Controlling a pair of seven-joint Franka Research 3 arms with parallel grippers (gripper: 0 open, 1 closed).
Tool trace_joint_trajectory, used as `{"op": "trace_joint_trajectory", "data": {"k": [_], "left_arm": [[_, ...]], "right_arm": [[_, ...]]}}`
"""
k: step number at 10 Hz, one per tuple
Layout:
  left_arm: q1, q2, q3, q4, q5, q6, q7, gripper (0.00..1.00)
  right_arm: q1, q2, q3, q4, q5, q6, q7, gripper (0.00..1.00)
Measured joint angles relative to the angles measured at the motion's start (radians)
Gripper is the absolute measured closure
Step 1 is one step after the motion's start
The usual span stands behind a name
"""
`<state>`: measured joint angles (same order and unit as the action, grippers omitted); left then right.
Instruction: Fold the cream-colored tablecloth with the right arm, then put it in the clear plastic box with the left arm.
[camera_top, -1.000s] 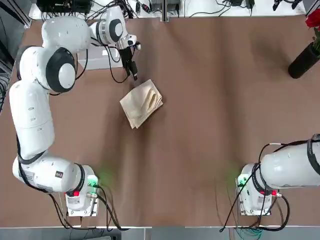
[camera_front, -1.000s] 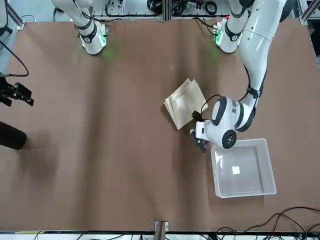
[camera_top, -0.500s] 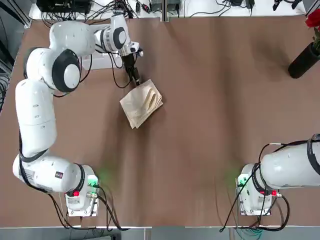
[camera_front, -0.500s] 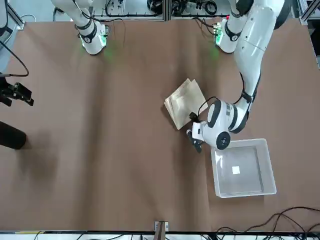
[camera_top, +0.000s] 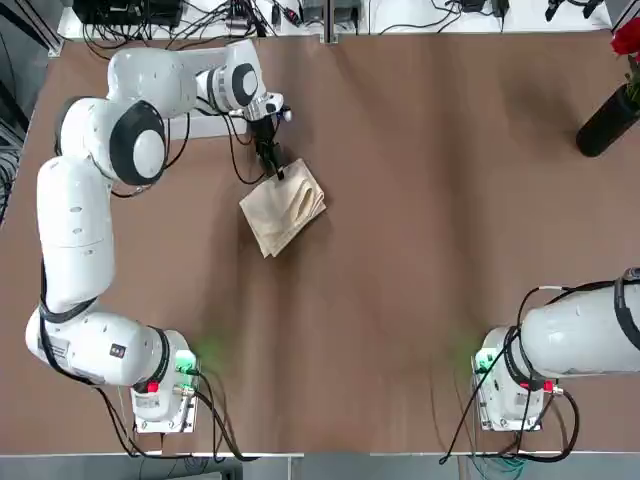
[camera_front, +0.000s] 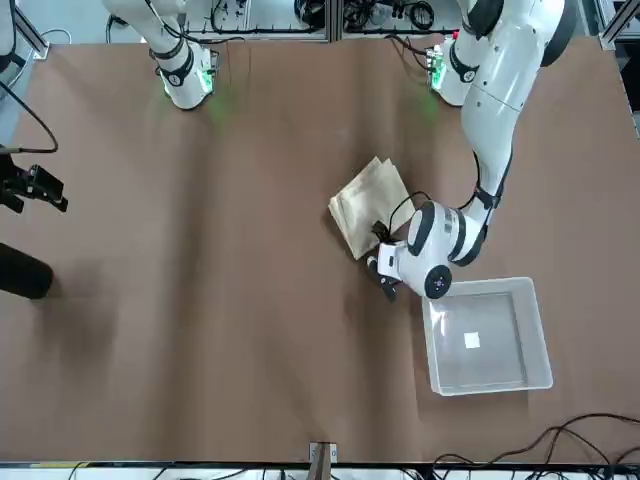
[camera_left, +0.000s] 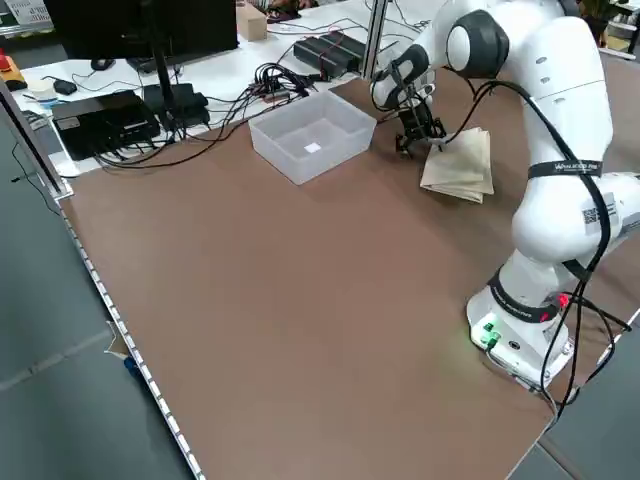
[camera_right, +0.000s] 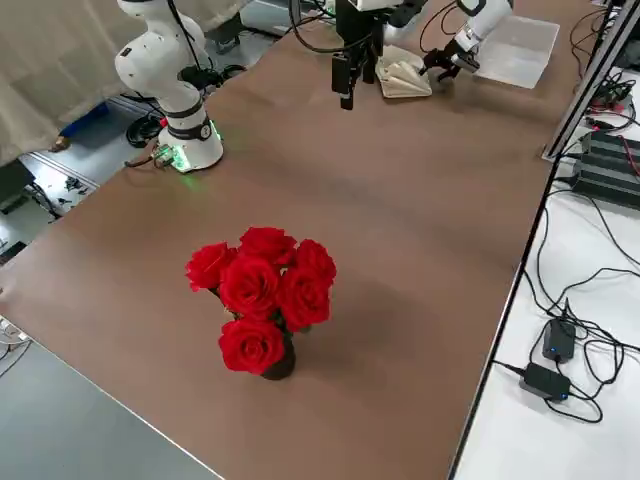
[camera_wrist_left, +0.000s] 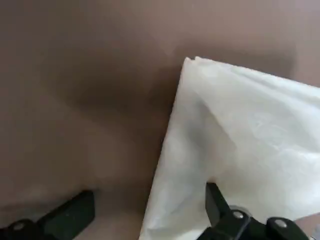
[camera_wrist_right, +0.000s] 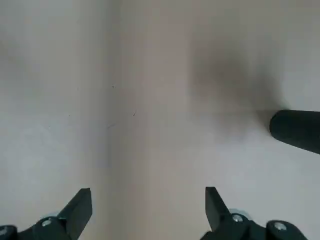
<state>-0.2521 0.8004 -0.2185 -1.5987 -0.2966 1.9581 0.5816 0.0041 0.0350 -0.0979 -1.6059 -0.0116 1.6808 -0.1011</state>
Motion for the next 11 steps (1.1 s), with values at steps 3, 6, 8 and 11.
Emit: {"op": "trace_joint_trajectory", "data": {"k": [3,6,8,11], "left_arm": [[-0.002,0.006,-0.015,-0.008,-0.001,0.005,0.000,0.01],[-0.003,-0.001,-0.041,-0.032,-0.002,0.006,-0.004,0.03],[-0.003,-0.014,-0.060,-0.061,-0.008,0.006,-0.022,0.08],[-0.003,-0.034,-0.069,-0.090,-0.010,0.018,-0.036,0.48]], "right_arm": [[0.001,-0.001,0.004,0.022,0.000,-0.008,0.019,0.00],[0.001,-0.002,0.006,0.057,0.000,-0.064,0.021,0.00],[0.001,-0.002,0.007,0.061,0.000,-0.067,0.023,0.00],[0.001,-0.002,0.006,0.069,0.000,-0.095,0.035,0.00]]}}
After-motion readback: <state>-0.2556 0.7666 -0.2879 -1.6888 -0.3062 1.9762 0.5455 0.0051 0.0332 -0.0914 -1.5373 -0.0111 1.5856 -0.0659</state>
